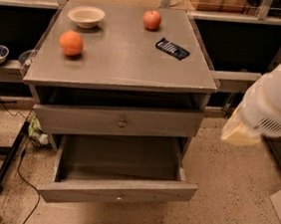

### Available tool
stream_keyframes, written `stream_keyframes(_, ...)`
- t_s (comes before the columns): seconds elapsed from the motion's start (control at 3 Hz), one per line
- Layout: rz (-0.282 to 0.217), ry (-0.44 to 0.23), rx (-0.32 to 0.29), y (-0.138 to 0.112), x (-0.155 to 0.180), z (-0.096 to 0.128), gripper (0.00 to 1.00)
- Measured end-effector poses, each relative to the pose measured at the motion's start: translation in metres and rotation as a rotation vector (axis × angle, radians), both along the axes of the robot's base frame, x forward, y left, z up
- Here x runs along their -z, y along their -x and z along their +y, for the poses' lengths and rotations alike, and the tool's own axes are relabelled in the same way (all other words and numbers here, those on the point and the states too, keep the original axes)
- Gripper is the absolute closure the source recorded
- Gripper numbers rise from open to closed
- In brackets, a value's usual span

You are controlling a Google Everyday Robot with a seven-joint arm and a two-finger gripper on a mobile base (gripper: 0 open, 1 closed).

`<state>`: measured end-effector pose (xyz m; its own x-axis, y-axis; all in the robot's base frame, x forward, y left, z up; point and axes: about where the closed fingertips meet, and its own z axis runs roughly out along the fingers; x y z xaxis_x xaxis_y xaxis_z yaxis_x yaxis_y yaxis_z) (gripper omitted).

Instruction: Close middle drawer

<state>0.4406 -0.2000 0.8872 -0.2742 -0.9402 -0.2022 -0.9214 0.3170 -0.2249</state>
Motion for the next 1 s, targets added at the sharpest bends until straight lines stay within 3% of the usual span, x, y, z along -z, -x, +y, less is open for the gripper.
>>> stream_keyframes(0.33,0.060,-0.014,0.032,-0.012,0.100,0.009,1.00)
stream_keyframes(1.0,0.175,-0.020,0.059,-0.023,0.208,0.021,1.00)
